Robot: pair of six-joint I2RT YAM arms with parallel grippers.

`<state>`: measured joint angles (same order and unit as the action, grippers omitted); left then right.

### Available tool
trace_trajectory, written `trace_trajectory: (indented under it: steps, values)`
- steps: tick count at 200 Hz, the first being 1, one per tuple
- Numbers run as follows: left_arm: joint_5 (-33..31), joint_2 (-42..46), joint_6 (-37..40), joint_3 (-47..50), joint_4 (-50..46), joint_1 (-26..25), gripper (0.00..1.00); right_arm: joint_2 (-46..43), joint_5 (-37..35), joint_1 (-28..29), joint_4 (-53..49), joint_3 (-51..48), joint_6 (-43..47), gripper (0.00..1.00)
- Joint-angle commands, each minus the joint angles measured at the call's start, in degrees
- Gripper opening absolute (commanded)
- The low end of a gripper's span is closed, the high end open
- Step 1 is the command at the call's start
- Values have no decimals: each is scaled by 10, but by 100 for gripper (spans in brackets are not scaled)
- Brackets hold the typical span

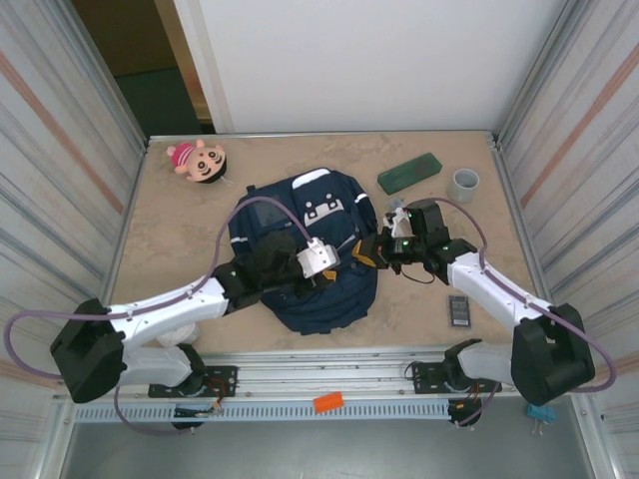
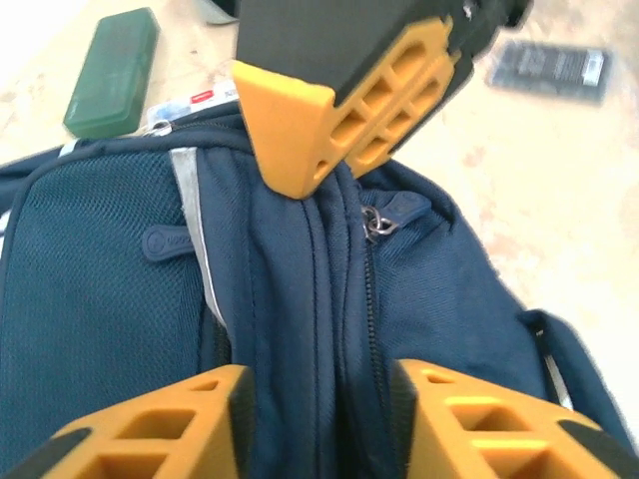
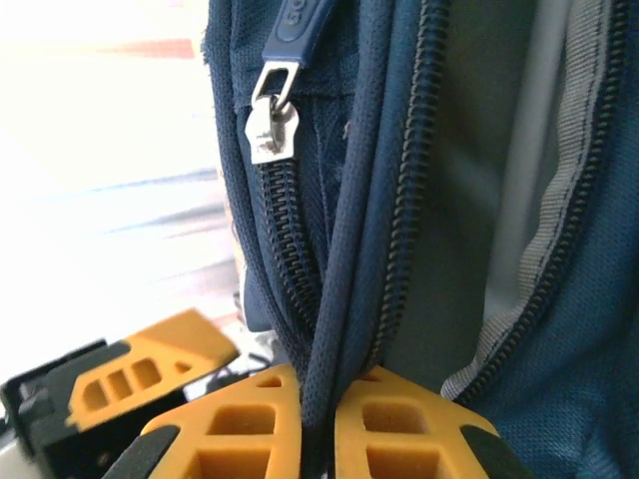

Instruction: Pack books, pencil case, and school supplies into a backpack

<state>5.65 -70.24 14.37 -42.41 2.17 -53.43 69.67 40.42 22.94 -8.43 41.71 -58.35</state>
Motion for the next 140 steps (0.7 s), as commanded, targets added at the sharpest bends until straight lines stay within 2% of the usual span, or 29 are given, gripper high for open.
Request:
trace_trajectory:
  steps: [1, 25, 42, 62, 86, 105, 140]
  values:
    - [-131, 39, -219, -26, -15, -46, 49, -44, -83, 15, 47, 5, -42, 3]
    - [-238, 47, -434, -21, -54, -100, 51, -58, -118, 41, 54, 6, -59, 2]
    - [-265, 44, -542, -26, -101, -118, 52, -69, -136, 56, 61, 6, -76, 0]
    - [-252, 34, -631, -33, -135, -121, 52, -86, -164, 67, 55, 5, -114, 0]
    - [-226, 12, -642, -29, -109, -126, 53, -110, -189, 70, 48, 2, -132, 0]
    - [-272, 1, -626, -27, -132, -120, 53, -123, -193, 72, 35, 3, -132, 0]
    - [-296, 5, -587, -11, -148, -50, 48, -147, -194, 90, 17, -7, -146, 0]
